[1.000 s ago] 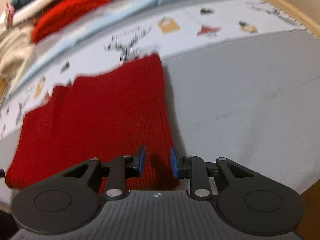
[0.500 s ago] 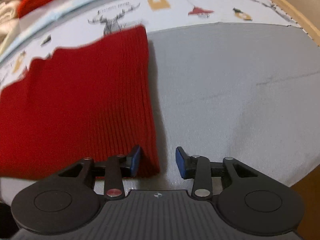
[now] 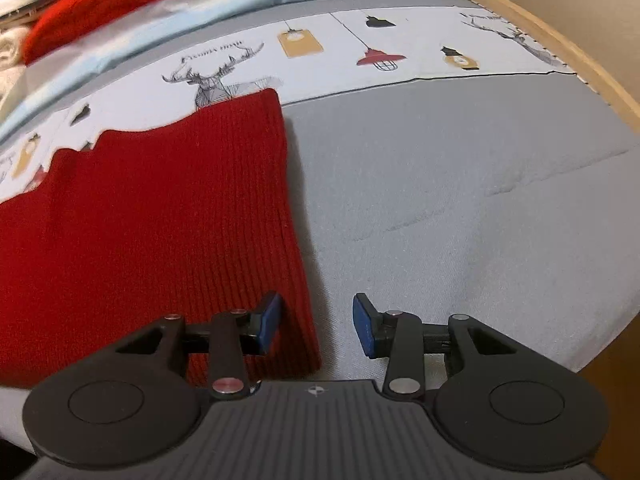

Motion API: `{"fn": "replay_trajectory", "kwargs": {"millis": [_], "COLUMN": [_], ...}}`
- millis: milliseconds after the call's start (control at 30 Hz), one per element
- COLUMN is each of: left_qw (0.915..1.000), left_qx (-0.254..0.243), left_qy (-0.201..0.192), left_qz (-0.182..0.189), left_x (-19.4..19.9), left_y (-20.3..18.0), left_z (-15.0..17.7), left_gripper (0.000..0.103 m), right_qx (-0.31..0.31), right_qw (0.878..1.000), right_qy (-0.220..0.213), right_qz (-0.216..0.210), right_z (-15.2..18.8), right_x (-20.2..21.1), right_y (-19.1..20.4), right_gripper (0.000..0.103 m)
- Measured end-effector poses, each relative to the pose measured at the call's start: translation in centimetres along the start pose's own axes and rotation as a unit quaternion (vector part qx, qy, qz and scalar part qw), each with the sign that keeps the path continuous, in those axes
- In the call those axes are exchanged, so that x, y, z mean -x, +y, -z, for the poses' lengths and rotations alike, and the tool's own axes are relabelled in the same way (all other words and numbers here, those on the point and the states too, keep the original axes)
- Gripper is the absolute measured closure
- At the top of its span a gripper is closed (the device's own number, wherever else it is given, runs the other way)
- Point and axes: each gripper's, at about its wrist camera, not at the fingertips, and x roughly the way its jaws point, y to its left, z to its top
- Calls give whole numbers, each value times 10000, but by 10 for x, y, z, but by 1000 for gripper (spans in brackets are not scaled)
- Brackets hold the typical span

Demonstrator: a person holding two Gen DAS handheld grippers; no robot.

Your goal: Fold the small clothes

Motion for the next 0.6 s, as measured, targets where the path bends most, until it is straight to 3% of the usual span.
{"fn": "replay_trajectory", "kwargs": {"millis": [67, 200, 300, 367, 467, 600], "left_qw": [9990, 9930, 9870, 9831, 9797, 9748], "left_qx": [374, 976, 1350, 1553, 1643, 1764], "left_qy": [-231, -661, -864, -962, -1116, -1284], "left_qz": [24, -24, -104, -142, -277, -460], "left_x": [11, 34, 48, 56, 69, 87], "left_y": [14, 41, 61, 73, 90, 114], "left_z": [-2, -1, 1, 4, 8, 17], "left_gripper": [76, 76, 76, 76, 75, 73], "right_qx": [45, -45, 174, 93, -70, 344], "right_qw": [9996, 9996, 9988, 9984, 9942, 9868], "right_qy": [281, -192, 215, -25, -729, -1367], "right_qz": [84, 195, 393, 556, 789, 792], "right_z": [3, 5, 8, 4, 5, 14], "right_x": [-11, -3, -20, -13, 10, 31], "right_y": [1, 5, 11, 15, 31, 76], "right_gripper": [60, 59, 54, 54, 55, 55]}}
